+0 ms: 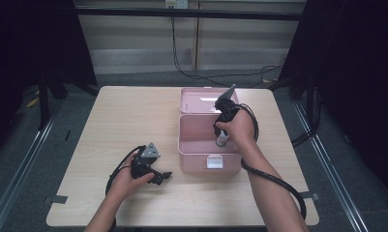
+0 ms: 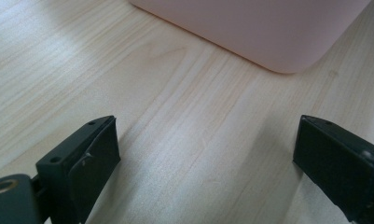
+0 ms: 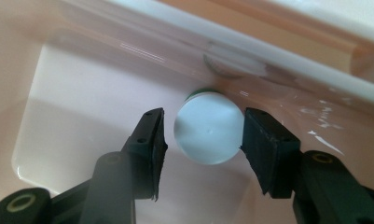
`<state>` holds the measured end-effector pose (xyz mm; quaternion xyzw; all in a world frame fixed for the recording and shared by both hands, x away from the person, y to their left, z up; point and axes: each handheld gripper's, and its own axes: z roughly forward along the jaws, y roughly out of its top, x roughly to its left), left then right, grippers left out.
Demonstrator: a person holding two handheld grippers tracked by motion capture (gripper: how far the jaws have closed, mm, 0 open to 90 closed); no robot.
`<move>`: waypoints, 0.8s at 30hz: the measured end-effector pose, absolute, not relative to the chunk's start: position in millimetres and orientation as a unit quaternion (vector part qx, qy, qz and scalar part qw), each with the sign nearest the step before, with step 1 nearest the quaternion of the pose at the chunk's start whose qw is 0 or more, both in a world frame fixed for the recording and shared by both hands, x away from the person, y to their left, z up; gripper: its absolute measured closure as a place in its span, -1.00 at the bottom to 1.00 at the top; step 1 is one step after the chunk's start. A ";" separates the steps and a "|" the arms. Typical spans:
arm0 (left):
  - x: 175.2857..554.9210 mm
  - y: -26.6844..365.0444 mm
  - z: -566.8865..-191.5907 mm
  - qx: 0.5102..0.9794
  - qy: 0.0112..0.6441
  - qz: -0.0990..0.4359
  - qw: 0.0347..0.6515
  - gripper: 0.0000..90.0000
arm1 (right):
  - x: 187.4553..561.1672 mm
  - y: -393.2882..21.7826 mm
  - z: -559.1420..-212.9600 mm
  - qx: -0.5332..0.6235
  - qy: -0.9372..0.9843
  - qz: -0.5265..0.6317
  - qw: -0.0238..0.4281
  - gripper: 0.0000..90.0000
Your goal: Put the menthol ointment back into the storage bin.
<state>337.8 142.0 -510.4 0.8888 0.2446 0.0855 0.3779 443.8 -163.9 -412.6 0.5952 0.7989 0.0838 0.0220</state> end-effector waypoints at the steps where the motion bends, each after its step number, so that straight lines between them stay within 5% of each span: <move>1: 337.8 142.0 -510.4 0.889 0.245 0.086 0.378 -0.86 | 443.5 -164.3 -411.6 0.596 0.798 0.085 0.023 0.09; 24: 337.8 142.0 -510.4 0.889 0.244 0.085 0.378 -0.86 | 426.7 -165.2 -377.4 0.557 0.824 0.102 0.019 -0.27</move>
